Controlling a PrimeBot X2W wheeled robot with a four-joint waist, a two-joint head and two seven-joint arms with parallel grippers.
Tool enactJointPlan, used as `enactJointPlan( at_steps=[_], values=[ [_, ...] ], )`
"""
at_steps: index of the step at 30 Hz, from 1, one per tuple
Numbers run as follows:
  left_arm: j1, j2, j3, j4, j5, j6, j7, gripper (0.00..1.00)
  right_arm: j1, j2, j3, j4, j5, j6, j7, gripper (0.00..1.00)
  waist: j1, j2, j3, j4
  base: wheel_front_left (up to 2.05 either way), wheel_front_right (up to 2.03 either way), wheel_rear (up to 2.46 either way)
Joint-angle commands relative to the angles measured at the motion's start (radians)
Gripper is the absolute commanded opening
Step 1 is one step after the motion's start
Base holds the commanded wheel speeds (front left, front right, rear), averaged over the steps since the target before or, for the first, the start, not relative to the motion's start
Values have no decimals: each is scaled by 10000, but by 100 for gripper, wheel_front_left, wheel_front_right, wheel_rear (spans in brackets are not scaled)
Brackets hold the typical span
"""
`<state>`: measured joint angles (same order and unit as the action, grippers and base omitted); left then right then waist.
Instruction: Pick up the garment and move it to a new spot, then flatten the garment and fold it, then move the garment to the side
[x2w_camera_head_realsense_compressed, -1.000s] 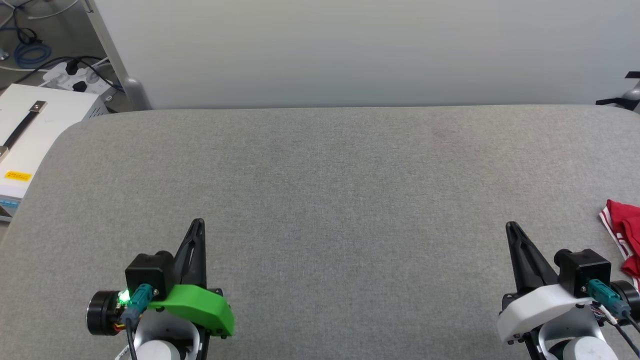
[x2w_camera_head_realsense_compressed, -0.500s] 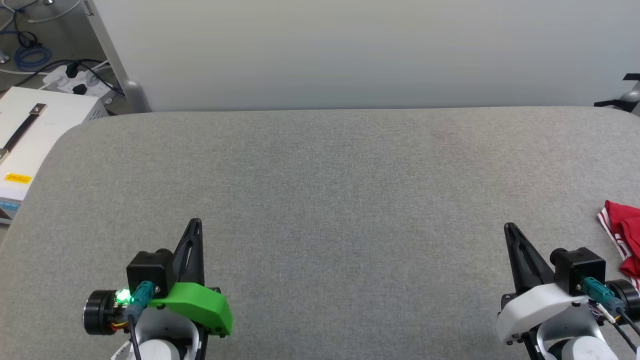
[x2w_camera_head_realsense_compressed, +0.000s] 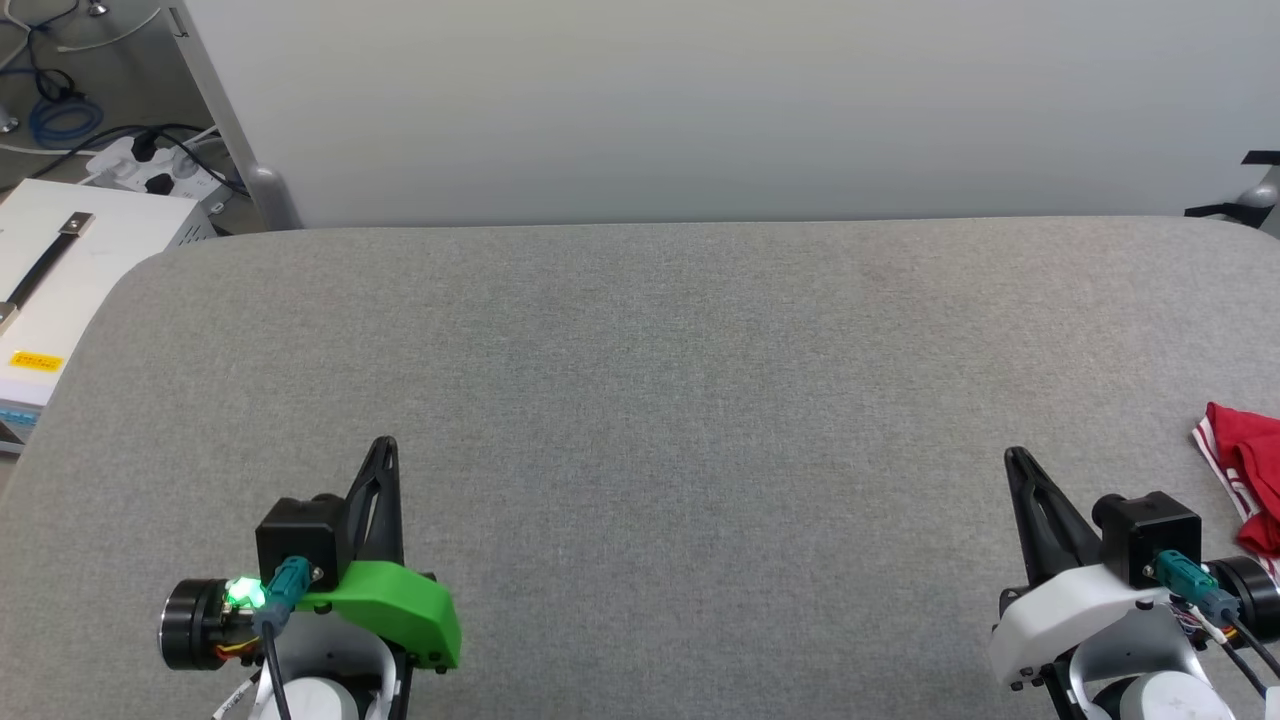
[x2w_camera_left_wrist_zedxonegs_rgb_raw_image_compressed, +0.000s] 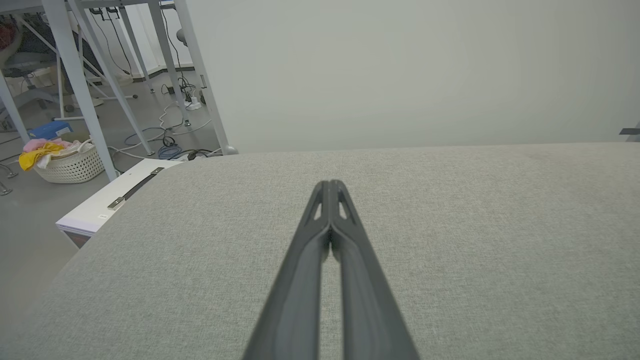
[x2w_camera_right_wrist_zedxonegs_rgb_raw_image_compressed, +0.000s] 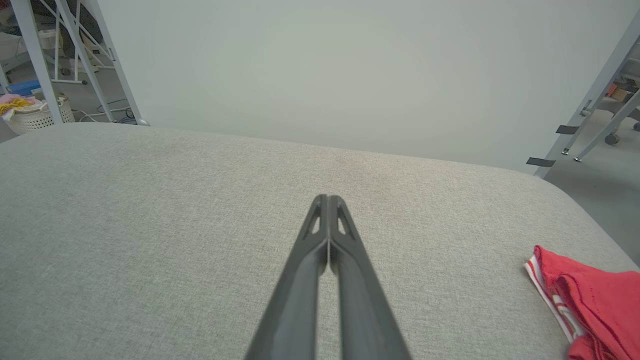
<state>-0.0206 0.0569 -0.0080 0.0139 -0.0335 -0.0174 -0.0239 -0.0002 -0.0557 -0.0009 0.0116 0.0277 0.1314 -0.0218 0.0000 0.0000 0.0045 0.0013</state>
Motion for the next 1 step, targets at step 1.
enactJointPlan(
  at_steps=[1],
  values=[
    [190,-53,43,-66,133,87,67,0,2,31,7,-72,-121,-7,60,0,0,0,-7,-2,0,0,0]
  ],
)
